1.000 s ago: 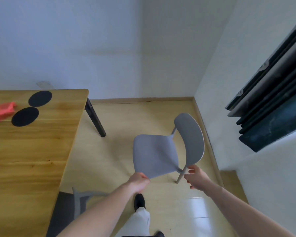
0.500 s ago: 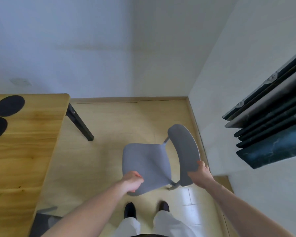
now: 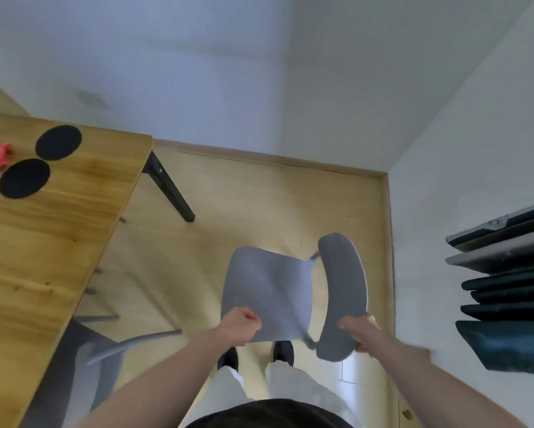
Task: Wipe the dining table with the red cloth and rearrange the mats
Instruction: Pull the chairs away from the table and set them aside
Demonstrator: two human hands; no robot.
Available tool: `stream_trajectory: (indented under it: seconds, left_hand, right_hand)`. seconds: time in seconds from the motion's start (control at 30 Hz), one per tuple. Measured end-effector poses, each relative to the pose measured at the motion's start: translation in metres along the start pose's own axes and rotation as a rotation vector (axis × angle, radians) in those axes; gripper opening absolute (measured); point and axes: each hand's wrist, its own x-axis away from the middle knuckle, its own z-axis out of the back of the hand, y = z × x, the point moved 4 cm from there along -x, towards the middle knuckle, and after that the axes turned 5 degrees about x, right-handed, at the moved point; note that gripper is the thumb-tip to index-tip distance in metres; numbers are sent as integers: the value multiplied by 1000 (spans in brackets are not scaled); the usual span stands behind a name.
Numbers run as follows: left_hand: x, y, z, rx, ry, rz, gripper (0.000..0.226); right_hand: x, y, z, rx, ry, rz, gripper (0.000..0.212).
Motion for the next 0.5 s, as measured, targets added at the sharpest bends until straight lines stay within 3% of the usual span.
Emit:
stream_trajectory:
  seconds: [0.2,0.37,0.5]
  left_hand:
    - [16,1,-29,-69,-46,86,6]
    - [26,-6,-37,-145,-144,155,52]
    - [37,-19,-32,78,-228,317,74]
  right_hand:
    - [26,-39,-8,246,-239,141,54]
    - [61,-90,-41,388,-377,324,27]
    - [86,-120,-68,396,-432,391,27]
